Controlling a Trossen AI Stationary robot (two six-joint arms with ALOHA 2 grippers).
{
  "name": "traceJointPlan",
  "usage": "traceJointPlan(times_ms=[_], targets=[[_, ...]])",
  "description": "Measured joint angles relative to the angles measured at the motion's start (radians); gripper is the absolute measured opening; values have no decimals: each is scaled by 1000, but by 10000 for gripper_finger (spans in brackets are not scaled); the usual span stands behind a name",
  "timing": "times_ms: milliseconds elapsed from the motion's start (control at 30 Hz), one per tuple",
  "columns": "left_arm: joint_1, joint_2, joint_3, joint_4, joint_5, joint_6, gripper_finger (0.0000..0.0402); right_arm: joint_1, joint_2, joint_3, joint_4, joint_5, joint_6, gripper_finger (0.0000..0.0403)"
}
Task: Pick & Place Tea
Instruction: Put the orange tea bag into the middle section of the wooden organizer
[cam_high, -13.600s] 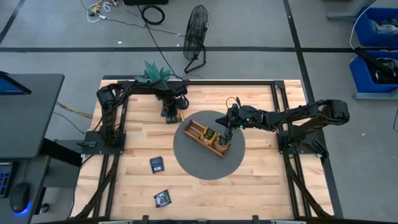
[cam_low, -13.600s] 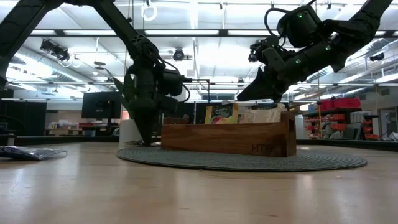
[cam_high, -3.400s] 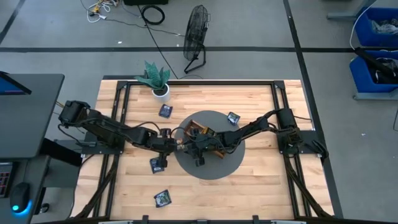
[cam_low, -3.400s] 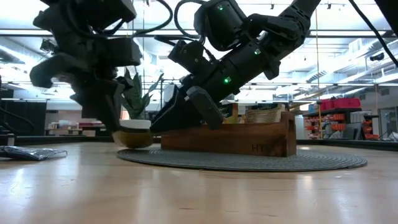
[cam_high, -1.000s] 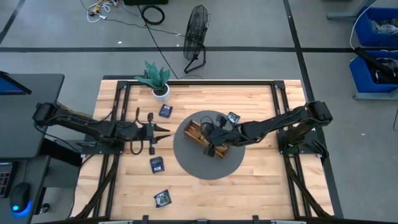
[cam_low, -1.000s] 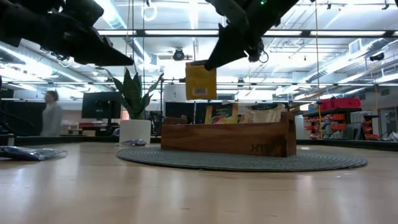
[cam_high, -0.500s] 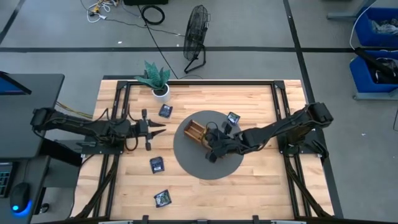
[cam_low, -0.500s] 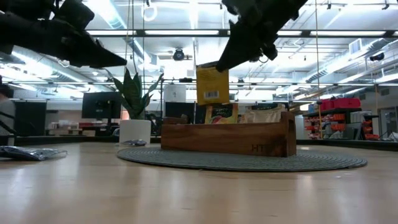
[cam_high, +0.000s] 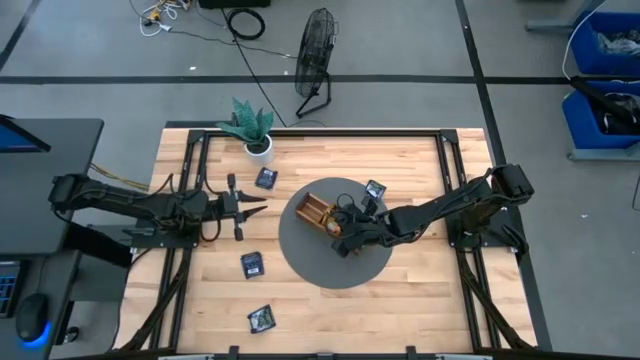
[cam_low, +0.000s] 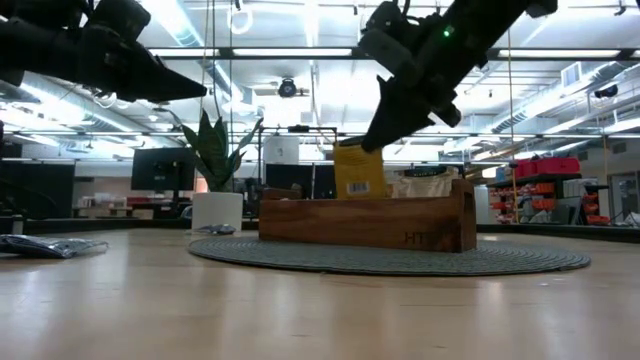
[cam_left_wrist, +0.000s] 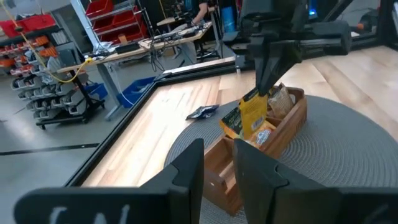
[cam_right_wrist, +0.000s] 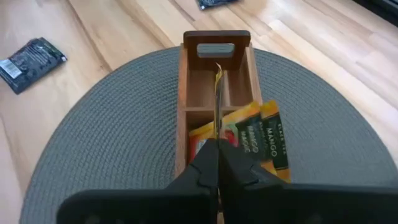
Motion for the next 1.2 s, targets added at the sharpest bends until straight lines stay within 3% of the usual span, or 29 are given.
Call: traceJointPlan(times_ms=[500, 800, 1200], targets=[[0, 0, 0, 1, 0, 10, 89, -30, 0, -67, 71, -29, 12, 0], [0, 0, 0, 2, 0, 10, 89, -32, 67, -68, 118, -59, 11, 0], [0, 0, 0, 2, 0, 10, 89, -34, 61, -68, 116, -73, -18, 35]])
